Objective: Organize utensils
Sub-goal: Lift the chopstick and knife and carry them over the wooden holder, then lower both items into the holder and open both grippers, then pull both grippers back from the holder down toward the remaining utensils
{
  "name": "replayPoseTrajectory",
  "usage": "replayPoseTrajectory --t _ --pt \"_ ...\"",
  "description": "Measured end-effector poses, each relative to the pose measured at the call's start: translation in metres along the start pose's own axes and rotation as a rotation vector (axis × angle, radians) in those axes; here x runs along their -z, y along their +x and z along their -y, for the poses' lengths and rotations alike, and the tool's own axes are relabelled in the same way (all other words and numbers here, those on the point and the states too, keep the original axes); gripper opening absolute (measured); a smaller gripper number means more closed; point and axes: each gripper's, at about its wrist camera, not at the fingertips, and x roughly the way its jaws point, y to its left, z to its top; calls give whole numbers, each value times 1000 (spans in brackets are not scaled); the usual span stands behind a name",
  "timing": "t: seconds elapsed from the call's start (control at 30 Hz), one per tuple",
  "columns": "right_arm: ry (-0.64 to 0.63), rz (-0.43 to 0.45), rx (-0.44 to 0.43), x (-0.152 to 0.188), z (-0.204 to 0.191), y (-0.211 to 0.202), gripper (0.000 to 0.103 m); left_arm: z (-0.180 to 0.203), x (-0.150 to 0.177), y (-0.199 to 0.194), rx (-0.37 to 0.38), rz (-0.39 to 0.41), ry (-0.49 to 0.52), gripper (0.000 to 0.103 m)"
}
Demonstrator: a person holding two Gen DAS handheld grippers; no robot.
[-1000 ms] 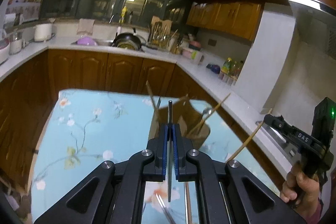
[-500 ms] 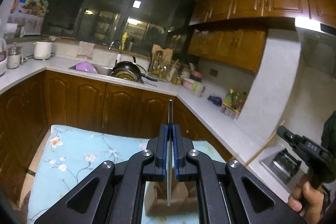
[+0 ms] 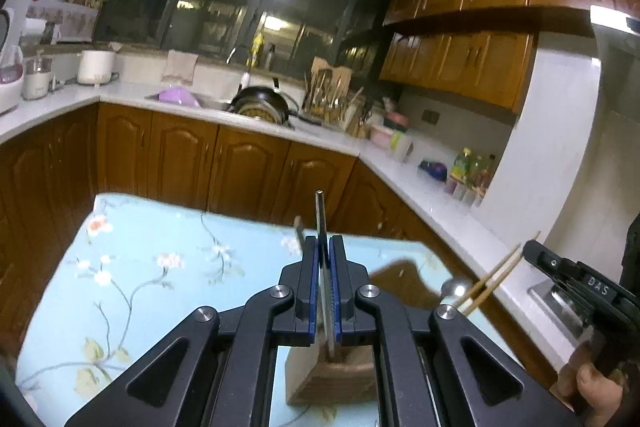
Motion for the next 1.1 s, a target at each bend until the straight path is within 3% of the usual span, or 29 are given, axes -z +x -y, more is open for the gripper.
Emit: replayPoseTrajectory --t 0.17,0.57,0.63,0.67,0.7,0.73,0.83,0.9,0.97,1.03,1.1 --pt "1 -45 -1 10 3 9 5 -1 -7 7 4 -38 -8 5" --pt "-2 -56 5 6 4 10 5 3 -29 1 -14 -69 5 5" --pt "2 -59 1 6 5 10 10 2 -29 1 -16 -78 8 5" --pt "6 -64 -1 6 4 10 11 2 -30 1 -19 -87 8 7" --pt "14 -69 -8 6 4 10 12 1 -31 1 -26 -99 7 15" --pt "21 -72 -15 6 5 8 19 1 -32 0 -32 -107 3 28" --pt "31 -52 -27 6 5 -2 55 -1 -36 -16 -37 -82 -11 44" --pt "43 -27 -31 6 6 -16 59 -5 -36 -26 -30 -80 -15 47" --pt "54 -14 -39 7 8 -25 77 -6 -33 -40 -32 -80 -17 55" --pt "66 -1 -42 10 12 -37 88 -10 -26 -58 -48 -78 -26 79" --pt "71 4 -38 17 16 -50 88 -16 -18 -76 -51 -69 -33 81"
